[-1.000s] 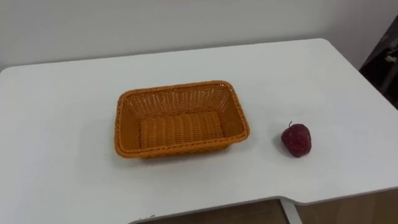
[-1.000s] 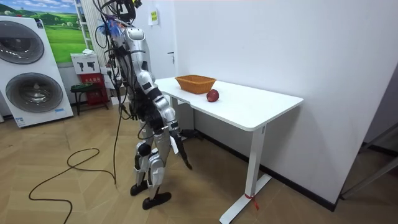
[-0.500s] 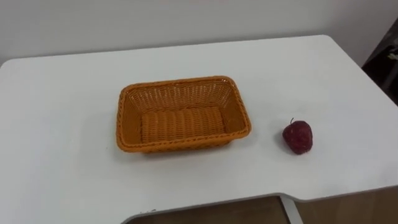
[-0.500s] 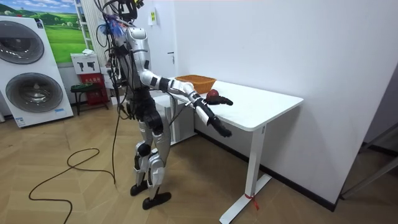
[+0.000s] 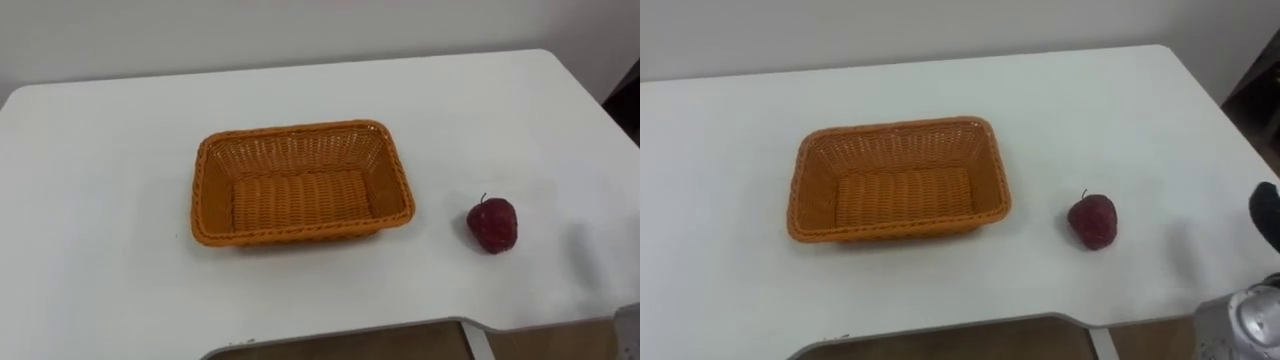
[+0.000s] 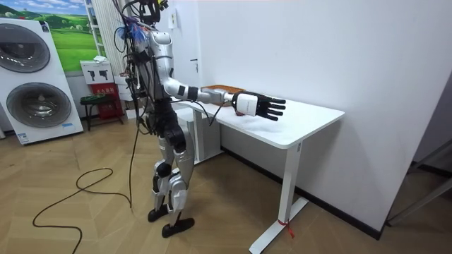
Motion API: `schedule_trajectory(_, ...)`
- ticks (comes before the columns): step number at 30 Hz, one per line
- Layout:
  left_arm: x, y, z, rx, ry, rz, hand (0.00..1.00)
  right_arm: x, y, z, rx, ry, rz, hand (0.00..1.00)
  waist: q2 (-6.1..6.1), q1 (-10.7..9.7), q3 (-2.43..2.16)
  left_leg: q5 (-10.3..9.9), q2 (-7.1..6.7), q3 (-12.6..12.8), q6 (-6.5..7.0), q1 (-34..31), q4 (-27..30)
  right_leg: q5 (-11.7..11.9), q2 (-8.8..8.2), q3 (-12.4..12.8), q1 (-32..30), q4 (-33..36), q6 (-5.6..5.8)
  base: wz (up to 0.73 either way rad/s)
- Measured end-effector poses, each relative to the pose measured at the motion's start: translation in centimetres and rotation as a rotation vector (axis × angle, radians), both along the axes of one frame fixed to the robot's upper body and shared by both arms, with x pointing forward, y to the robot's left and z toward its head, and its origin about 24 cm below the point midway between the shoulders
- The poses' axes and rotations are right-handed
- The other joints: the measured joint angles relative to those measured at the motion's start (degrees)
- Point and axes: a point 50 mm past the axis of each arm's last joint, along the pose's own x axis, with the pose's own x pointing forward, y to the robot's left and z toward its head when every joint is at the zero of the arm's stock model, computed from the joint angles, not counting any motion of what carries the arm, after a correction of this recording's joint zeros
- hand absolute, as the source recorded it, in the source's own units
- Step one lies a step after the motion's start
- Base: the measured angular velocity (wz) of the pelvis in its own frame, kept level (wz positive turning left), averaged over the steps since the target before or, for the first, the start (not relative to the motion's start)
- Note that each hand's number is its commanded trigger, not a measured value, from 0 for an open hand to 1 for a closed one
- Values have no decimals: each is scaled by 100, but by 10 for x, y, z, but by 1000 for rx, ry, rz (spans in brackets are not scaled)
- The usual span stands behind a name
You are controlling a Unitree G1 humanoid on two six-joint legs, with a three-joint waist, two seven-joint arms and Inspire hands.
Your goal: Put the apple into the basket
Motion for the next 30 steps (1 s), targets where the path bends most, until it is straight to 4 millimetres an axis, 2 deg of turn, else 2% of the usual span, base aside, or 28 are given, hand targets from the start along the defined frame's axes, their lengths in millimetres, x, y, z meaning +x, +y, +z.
schedule_trajectory(4, 1, -1, 0, -19, 0, -7, 0, 12, 17, -3, -82, 64, 192, 0, -25, 11, 3, 0, 20, 62, 0, 6, -1, 5, 5, -22, -2, 0, -8, -1)
schedule_trajectory(8, 1, -1, -1, -28, 1, -9, 0, 17, 26, -6, -112, 96, 297, 0, -66, 33, 5, 0, 20, 48, 0, -1, -2, 4, 3, -36, -1, -12, -9, 0)
schedule_trajectory(9, 1, 0, 0, -26, 2, -11, 0, 18, 29, -7, -117, 106, 331, 0, -82, 33, -7, 0, 21, 40, 0, -1, -1, 4, 3, -39, 0, -8, -9, 0)
schedule_trajectory(11, 1, 1, 0, -24, 4, -23, 0, 19, 33, -12, -127, 134, 373, 0, -116, 37, -25, 0, 22, 31, 0, 0, -3, 5, 2, -54, 13, -12, -9, 3)
schedule_trajectory(13, 1, 0, 0, -25, 7, -28, 0, 20, 40, -19, -112, 169, 435, 0, -173, 68, -8, 0, 23, 8, 0, 53, -9, 7, 6, -66, 91, -36, -13, 3)
schedule_trajectory(15, 2, -1, -1, -29, 11, -43, 0, 20, 44, -26, -106, 209, 482, 0, -189, 83, -11, 0, 22, -2, -1, 98, -19, 12, 8, -75, 157, -77, -12, 5)
schedule_trajectory(21, 1, -2, -1, -33, 18, -52, 0, 21, 51, -29, -179, 272, 598, 0, -179, 154, -17, 0, 23, -37, -1, 147, -40, 28, 10, -114, 228, -110, -12, 3)
schedule_trajectory(25, 3, -5, -2, -47, 24, -80, 0, 23, 62, -32, -178, 283, 672, 0, -145, 150, 3, 0, 28, -58, -1, 222, -32, 29, 9, -166, 334, -121, -14, 5)
schedule_trajectory(30, 8, -7, -3, -57, 20, -103, 0, 24, 67, -34, -174, 288, 719, 0, -109, 162, -2, 0, 27, -69, -1, 181, 3, 31, 2, -185, 344, -121, -17, 4)
